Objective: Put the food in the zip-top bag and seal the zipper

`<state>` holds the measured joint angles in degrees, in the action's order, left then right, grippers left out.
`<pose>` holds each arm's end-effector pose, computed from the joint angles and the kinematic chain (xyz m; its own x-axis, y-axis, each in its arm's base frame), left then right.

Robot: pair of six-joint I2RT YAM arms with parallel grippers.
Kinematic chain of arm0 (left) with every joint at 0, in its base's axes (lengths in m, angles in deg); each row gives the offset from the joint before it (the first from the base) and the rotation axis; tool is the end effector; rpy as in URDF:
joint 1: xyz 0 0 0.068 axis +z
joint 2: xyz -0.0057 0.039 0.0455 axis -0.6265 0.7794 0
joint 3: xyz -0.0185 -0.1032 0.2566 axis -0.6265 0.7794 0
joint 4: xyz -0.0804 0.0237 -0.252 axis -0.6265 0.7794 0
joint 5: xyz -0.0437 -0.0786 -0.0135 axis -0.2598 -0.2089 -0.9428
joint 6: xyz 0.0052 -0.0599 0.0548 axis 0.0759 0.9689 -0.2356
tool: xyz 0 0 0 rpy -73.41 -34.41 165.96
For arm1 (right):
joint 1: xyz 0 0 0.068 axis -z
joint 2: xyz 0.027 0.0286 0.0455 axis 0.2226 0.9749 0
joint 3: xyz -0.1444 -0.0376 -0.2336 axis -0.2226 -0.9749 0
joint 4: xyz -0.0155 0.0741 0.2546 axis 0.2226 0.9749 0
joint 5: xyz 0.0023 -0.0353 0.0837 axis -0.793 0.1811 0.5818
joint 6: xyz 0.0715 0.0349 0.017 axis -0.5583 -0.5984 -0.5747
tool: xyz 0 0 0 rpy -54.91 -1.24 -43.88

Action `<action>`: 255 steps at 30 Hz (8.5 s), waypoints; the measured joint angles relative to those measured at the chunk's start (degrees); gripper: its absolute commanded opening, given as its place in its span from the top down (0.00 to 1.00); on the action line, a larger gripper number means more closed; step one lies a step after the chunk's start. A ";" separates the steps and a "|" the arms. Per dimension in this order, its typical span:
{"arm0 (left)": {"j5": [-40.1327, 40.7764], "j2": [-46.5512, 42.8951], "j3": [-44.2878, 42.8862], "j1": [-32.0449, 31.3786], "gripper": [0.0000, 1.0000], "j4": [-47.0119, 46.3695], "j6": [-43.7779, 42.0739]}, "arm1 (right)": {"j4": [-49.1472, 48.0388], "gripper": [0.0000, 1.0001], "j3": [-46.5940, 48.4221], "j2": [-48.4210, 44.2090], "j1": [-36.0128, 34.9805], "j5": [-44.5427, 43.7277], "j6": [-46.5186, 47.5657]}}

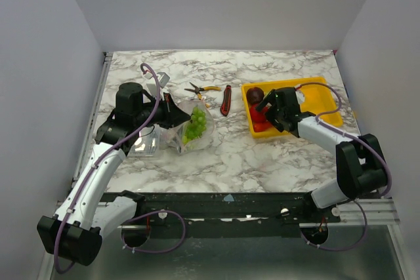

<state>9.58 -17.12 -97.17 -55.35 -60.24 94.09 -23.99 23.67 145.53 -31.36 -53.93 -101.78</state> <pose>0.2160 -0.1068 0.3401 -0.6827 -0.1641 -0.7120 0.4894 0.6209 -0.6124 0.3203 0.0957 0.1747 -0.5439 0.6710 -0.5039 0.4151 0.7370 0.5334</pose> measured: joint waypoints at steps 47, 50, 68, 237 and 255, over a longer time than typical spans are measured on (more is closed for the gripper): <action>-0.15 0.46 0.00 0.00 1.00 -0.02 0.42 | -9.55 0.94 -1.31 -15.23 -1.27 18.91 9.68; -0.15 0.46 -0.02 0.00 1.00 -0.02 0.39 | -10.84 0.93 1.68 -15.26 -9.25 21.16 14.19; -0.15 0.46 0.00 0.00 1.00 0.00 0.39 | -10.91 0.65 13.07 -14.86 -38.80 10.21 35.80; 5.25 -3.10 -0.96 0.31 1.00 0.39 0.35 | 15.32 0.92 4.63 8.72 -2.38 -15.45 -0.11; 4.61 -2.80 -0.79 0.33 1.00 -0.15 0.61 | 3.72 1.00 -5.70 -23.41 -2.12 -2.14 13.77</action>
<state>14.19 -19.92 -97.95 -55.02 -60.39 94.71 -20.27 17.97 122.12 -33.48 -56.07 -88.01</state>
